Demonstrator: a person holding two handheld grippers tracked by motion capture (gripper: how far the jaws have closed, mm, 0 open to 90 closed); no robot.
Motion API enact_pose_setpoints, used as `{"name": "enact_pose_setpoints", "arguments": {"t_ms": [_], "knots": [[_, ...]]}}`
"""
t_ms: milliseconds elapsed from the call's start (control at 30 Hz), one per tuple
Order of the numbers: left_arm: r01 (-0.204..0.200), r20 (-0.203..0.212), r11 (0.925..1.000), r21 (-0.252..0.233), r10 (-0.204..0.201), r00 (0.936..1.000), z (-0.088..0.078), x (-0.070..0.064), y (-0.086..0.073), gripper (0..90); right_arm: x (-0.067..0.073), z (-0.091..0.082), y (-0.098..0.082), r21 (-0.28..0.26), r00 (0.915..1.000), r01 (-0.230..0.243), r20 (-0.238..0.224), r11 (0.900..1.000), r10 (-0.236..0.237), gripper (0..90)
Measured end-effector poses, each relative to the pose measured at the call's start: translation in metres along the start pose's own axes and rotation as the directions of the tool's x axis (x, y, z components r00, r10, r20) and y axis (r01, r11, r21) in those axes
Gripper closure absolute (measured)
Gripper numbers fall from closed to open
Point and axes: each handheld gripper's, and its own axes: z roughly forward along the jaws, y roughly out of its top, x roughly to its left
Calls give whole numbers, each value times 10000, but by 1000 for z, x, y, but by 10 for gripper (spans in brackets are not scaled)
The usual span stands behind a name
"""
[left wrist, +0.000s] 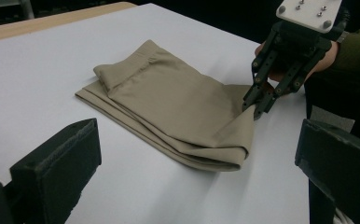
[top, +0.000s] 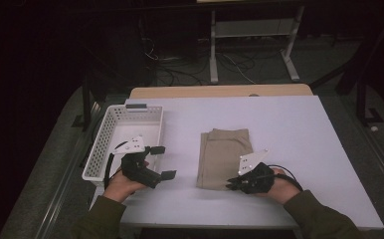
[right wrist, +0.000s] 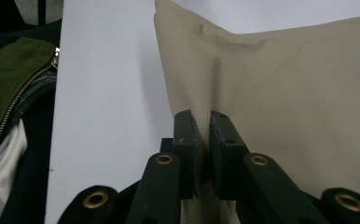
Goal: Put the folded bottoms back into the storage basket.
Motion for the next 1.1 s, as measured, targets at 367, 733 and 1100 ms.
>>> {"name": "enact_pose_setpoints", "arguments": {"t_ms": [367,733,1100], "knots": [[20,-8,10000,-13,-20,10000,0,0,0,0,14,-1,-6,85,9996,-3,-277,10000,5,805],[12,-8,10000,-4,-12,10000,0,0,0,0,17,2,-9,203,9973,-163,-709,9997,177,631],[3,-1,10000,6,-3,10000,0,0,0,0,11,-16,-16,-412,9956,-904,200,9950,913,368]]}}
